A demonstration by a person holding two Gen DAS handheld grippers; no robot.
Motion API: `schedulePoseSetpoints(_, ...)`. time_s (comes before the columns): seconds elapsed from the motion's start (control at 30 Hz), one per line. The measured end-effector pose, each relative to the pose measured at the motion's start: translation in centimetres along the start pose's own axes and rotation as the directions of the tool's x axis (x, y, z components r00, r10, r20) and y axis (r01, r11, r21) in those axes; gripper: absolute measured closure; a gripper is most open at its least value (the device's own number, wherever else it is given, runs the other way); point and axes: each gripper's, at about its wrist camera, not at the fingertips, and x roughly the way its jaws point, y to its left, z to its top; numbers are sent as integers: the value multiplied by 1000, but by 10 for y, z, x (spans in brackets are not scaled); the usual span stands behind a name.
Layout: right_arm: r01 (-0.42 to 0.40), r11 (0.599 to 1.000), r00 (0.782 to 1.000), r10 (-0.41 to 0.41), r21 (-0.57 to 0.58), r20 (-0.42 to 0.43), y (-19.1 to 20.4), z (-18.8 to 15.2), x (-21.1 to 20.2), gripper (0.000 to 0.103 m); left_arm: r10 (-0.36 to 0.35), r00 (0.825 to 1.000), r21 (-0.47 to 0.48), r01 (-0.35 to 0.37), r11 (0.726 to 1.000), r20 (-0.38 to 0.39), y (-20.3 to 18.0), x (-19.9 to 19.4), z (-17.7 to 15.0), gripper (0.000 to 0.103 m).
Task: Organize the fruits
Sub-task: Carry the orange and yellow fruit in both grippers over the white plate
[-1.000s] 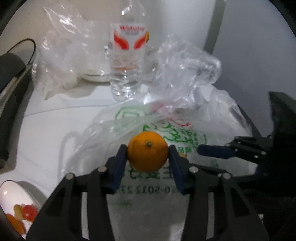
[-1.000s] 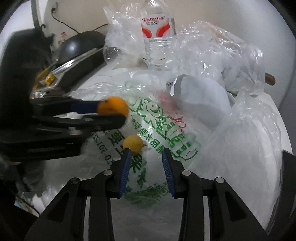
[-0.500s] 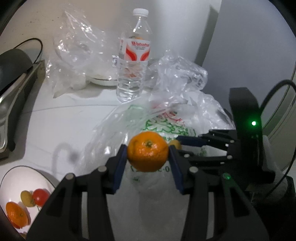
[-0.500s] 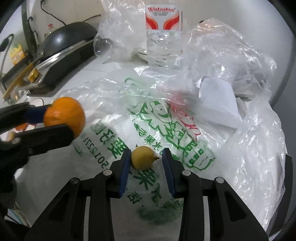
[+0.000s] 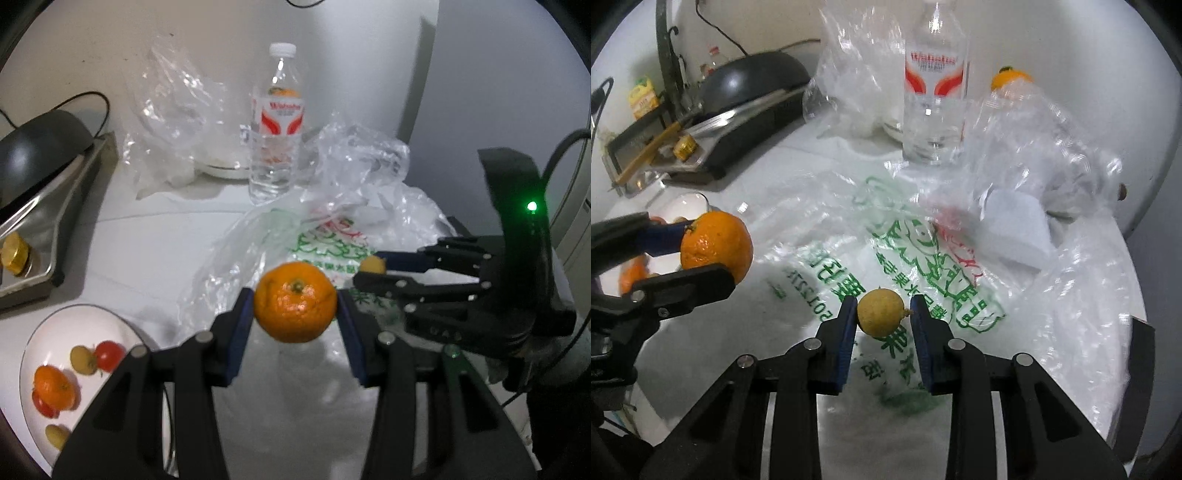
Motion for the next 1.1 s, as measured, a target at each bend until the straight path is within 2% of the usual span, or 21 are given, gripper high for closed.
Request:
schedulePoseSetpoints(0.23, -17, 1000, 998, 18, -16, 53, 13, 1, -32, 72, 15, 999, 9, -15, 1000, 40, -5, -28, -3, 57)
schedulePoseSetpoints(0.6, -46, 998, 993, 51, -49, 105, 36, 8, -51, 72, 41, 995, -2, -41, 999, 86, -2, -56, -10, 57)
schedulePoseSetpoints(1.1, -73, 993, 992, 82, -91, 100, 73, 17, -48, 72, 68, 991, -41, -64, 997, 117, 26, -85, -24, 57)
